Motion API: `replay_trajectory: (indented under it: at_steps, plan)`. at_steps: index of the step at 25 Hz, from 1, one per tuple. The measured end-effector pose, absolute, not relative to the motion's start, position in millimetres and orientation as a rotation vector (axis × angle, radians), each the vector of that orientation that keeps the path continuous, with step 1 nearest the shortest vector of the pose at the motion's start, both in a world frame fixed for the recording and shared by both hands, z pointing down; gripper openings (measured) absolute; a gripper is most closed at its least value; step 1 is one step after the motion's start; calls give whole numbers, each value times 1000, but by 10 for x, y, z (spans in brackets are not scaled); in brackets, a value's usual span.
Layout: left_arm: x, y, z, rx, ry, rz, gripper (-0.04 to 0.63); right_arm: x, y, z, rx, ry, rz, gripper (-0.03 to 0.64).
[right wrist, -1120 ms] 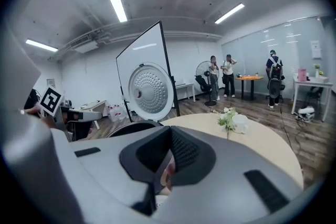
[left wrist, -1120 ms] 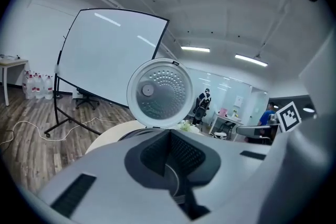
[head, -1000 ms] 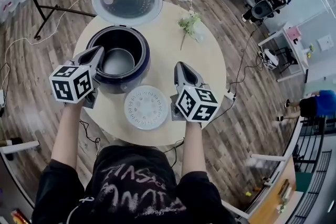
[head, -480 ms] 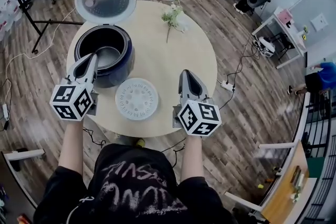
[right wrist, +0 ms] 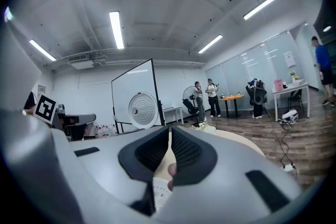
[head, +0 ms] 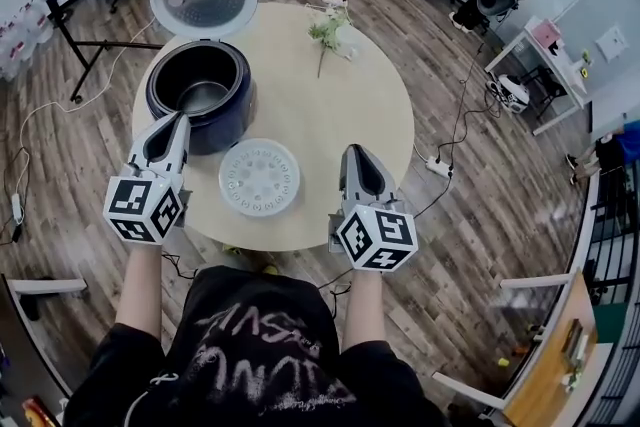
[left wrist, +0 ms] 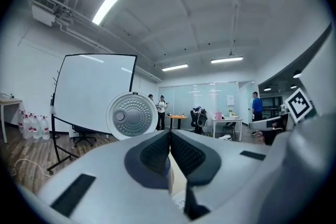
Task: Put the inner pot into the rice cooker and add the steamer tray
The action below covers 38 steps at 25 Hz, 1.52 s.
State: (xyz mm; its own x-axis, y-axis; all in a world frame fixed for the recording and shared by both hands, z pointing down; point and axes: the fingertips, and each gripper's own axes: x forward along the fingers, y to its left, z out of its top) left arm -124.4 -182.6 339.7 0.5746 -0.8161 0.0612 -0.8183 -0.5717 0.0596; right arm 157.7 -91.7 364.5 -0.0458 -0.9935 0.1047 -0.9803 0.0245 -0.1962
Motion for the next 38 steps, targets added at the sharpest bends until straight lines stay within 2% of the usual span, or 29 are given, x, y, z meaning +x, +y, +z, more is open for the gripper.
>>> replay_trajectory:
  at_steps: [4, 8, 11, 14, 18, 20, 25, 38]
  plan:
    - [-1200, -1712, 3429, 2730, -1409, 64, 17, 1610, -824, 3635, -2123, 2190, -313, 34]
    - [-1212, -1657, 3459, 2732, -1400, 77, 67, 1587, -783, 3632, -2119, 2202, -295, 75]
    - [-1199, -1617, 3477, 2744, -1367, 80, 166, 1528, -773, 3642, -2079, 2236, -288, 182]
    - [-1223, -1601, 3507, 2750, -1382, 79, 209, 1467, -771, 3675, -2044, 2278, -283, 287]
    - [-1254, -1596, 3545, 2746, -1389, 80, 313, 1464, -758, 3703, -2047, 2287, -279, 369]
    - [-1251, -1595, 3567, 2741, -1378, 80, 334, 1495, -755, 3719, -2061, 2283, -280, 384]
    - [-1232, -1635, 3706, 2704, -1352, 128, 334, 1508, -807, 3824, -2055, 2309, -344, 388]
    - [-1262, -1722, 4775, 2450, -1301, 369, 334, 1370, -956, 4836, -2064, 2389, -813, 379]
